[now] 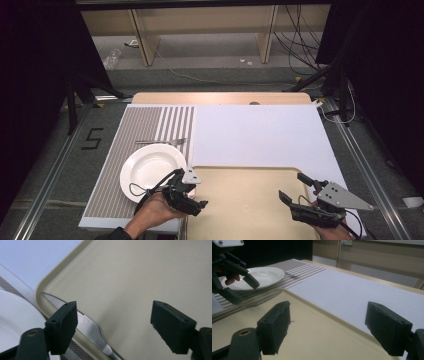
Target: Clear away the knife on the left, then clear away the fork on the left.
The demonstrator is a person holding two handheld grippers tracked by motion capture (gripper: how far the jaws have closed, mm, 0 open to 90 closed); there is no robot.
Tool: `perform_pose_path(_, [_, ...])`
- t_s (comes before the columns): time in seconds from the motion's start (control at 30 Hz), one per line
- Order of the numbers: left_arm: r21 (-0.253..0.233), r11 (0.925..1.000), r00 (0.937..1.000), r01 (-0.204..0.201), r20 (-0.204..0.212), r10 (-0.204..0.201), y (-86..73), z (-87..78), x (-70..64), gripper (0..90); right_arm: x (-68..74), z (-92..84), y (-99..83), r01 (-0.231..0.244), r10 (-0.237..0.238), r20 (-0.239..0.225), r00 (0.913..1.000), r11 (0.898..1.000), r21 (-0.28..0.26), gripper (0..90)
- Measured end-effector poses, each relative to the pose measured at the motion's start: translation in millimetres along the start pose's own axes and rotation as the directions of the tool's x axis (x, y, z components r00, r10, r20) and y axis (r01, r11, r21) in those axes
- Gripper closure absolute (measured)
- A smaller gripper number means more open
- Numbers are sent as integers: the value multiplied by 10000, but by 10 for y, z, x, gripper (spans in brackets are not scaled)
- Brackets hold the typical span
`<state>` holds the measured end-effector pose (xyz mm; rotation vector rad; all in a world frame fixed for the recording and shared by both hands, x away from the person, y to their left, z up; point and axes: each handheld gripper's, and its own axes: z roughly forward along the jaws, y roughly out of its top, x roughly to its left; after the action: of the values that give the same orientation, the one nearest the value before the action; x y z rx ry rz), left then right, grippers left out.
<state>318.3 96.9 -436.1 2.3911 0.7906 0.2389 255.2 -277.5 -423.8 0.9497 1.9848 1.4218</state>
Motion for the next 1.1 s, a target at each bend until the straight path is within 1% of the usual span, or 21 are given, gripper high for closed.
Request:
perform_pose_path(0.03, [-39,10000,10000,30,-57,-31,4,-7,3,201,-1,-2,-1,8,-8,-1,10000,10000,21,211])
perform_pose_path(0.13, [-249,9996,9999,119,-8,-120,12,-35,19,177,-8,-7,-1,-3,3,11,10000,10000,47,212])
perform_pose_path(0.2, [-438,9989,9999,144,-63,-147,12,-55,25,167,-10,-5,-1,-28,28,9,10000,10000,4,212])
perform_pose_path(0.27, [-675,9974,9997,238,-77,-244,13,-79,34,163,-8,-7,2,-5,5,-5,10000,10000,51,211])
perform_pose_path(0.33, [-899,9957,9996,226,-129,-238,18,-103,41,161,-6,-5,2,23,-23,-31,10000,10000,48,211])
perform_pose_path(0.4, [-1188,9925,9995,284,-134,-302,20,-130,50,160,-4,-2,1,15,-15,-26,10000,10000,2,211])
perform_pose_path(0.43, [-1258,9916,9994,310,-131,-329,19,-137,55,160,-7,-8,3,-14,14,-9,10000,10000,51,211])
perform_pose_path(0.47, [-1301,9910,9994,315,-122,-334,18,-145,65,160,-9,-3,2,-30,30,-6,10000,10000,-15,211])
perform_pose_path(0.7, [-1583,9859,9980,538,-231,-582,6,-176,111,160,-7,-5,3,-39,39,-28,10000,10000,59,211])
perform_pose_path(0.77, [-1600,9854,9978,588,-206,-629,3,-189,124,160,-13,-3,2,-34,34,-19,10000,10000,28,211])
perform_pose_path(0.93, [-1686,9832,9967,700,-292,-759,-16,-214,152,160,-4,15,4,-43,43,-67,10000,10000,-13,211])
perform_pose_path(1.03, [-1753,9819,9961,714,-389,-793,-26,-236,170,160,-6,20,9,12,-13,-86,10000,10000,-31,211])
perform_pose_path(1.1, [-1801,9806,9953,772,-445,-865,-31,-259,191,160,-8,32,9,-33,32,-110,9999,10000,-41,211])
